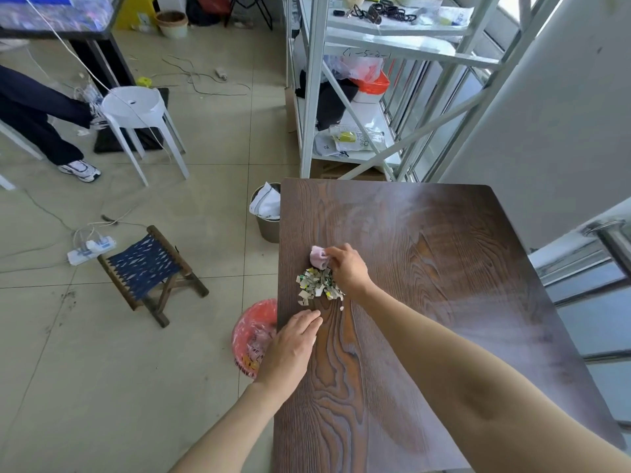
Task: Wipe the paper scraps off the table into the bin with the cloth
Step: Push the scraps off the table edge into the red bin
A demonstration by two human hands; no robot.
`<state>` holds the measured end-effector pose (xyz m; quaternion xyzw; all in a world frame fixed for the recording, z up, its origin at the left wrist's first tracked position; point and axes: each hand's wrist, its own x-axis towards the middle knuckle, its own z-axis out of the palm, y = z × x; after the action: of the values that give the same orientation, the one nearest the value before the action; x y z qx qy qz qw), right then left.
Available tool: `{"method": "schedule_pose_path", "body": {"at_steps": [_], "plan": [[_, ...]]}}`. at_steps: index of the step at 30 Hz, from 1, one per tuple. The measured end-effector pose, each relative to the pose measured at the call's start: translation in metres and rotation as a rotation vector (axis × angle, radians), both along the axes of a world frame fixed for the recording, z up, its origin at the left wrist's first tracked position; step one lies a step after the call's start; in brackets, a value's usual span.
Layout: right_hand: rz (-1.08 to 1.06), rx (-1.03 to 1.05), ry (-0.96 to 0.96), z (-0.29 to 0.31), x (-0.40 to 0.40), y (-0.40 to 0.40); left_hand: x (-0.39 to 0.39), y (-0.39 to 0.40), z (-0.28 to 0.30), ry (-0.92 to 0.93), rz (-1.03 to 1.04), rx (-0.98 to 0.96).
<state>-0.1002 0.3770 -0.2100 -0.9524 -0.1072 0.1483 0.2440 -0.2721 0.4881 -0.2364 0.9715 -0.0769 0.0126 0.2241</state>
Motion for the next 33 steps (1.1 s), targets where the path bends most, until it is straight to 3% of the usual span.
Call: {"method": "schedule_pose_path", "body": {"at_steps": [5, 10, 17, 25, 33], "plan": [[0.218, -0.018, -0.038, 0.015, -0.004, -0.008, 0.000, -0.003, 0.000, 0.019, 0.013, 0.020], [-0.094, 0.033, -0.165, 0.016, -0.003, -0.054, -0.009, -0.002, 0.003, 0.037, -0.008, 0.015], [-0.354, -0.009, -0.014, 0.002, -0.037, -0.051, -0.026, -0.005, 0.007, 0.048, -0.025, 0.005], [-0.404, 0.045, 0.058, 0.000, -0.052, 0.000, -0.029, -0.010, 0.010, 0.055, 0.013, 0.002], [-0.255, 0.068, 0.041, 0.002, -0.047, 0.015, -0.028, -0.014, 0.006, 0.072, 0.057, -0.027]]}}
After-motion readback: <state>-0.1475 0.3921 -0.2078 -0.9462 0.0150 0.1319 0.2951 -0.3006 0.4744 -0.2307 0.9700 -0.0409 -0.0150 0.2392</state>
